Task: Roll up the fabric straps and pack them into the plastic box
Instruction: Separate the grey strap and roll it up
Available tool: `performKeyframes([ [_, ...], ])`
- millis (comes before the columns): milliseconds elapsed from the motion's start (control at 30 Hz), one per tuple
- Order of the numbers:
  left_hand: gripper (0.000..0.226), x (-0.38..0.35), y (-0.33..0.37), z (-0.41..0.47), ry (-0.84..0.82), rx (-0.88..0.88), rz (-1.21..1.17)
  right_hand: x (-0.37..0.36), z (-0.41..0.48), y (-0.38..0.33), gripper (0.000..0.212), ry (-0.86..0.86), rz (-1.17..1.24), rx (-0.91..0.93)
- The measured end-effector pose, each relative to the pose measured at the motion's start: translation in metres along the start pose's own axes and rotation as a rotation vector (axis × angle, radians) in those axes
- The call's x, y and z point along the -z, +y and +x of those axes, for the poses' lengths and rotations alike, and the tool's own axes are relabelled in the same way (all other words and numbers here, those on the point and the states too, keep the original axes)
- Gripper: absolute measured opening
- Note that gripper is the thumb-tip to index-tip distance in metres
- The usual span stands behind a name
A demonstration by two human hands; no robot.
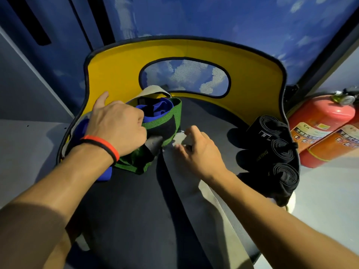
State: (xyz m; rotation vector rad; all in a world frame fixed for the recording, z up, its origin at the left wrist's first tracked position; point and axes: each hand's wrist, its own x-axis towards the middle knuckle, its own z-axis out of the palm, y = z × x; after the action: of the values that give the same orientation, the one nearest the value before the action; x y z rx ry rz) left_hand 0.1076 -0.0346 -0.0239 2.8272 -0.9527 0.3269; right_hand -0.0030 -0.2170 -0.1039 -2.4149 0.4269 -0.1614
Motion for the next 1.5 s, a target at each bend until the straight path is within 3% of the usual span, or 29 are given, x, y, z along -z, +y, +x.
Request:
performKeyframes([
  [133,0.018,0.001,0.026,0.007,0.169,-0.106,-0.036,-0.017,0.02,0.0,0.032,-0.074,0.052,-0.084],
  [233,0.033,-0.021,0.043,0.008,-0.071,-0.252,-0.013,-0.021,0.024,-0.003,0.013,-0.076,0.094,-0.115],
  [267,0.036,-0.028,0.046,0.007,-0.159,-0.263,-0.029,-0.021,0.026,-0.003,0.02,-0.076,0.098,-0.111],
  [333,0.046,-0.035,0.048,0.006,-0.287,-0.273,-0.023,-0.017,0.029,-0.003,0.013,-0.101,0.092,-0.131],
  [433,0.056,-0.033,0.042,0.005,-0.388,-0.276,0.079,-0.008,0.034,-0.001,0.026,-0.169,0.11,-0.189],
  [567,0.043,-0.032,0.031,0.003,-0.436,-0.142,0.131,-0.003,0.033,0.002,0.039,-0.14,0.059,-0.147],
  [633,0.047,-0.034,0.03,0.002,-0.432,-0.044,0.135,-0.001,0.032,0.003,0.048,-0.102,-0.023,-0.096],
  [800,0.054,-0.037,0.029,0.001,-0.379,0.068,0.164,0.014,0.026,0.01,0.044,-0.03,-0.093,-0.056],
  [1033,0.045,-0.029,0.011,0.01,-0.263,0.246,0.136,0.019,0.022,0.016,0.049,-0.006,-0.048,-0.154],
  [1233,0.049,-0.031,-0.012,0.013,-0.32,0.306,0.132,0.026,0.019,0.021,0.033,0.095,-0.078,-0.183],
  [1500,0.052,-0.034,-0.027,0.013,-0.386,0.359,0.124,0.041,0.016,0.045,0.029,0.109,0.001,-0.397],
])
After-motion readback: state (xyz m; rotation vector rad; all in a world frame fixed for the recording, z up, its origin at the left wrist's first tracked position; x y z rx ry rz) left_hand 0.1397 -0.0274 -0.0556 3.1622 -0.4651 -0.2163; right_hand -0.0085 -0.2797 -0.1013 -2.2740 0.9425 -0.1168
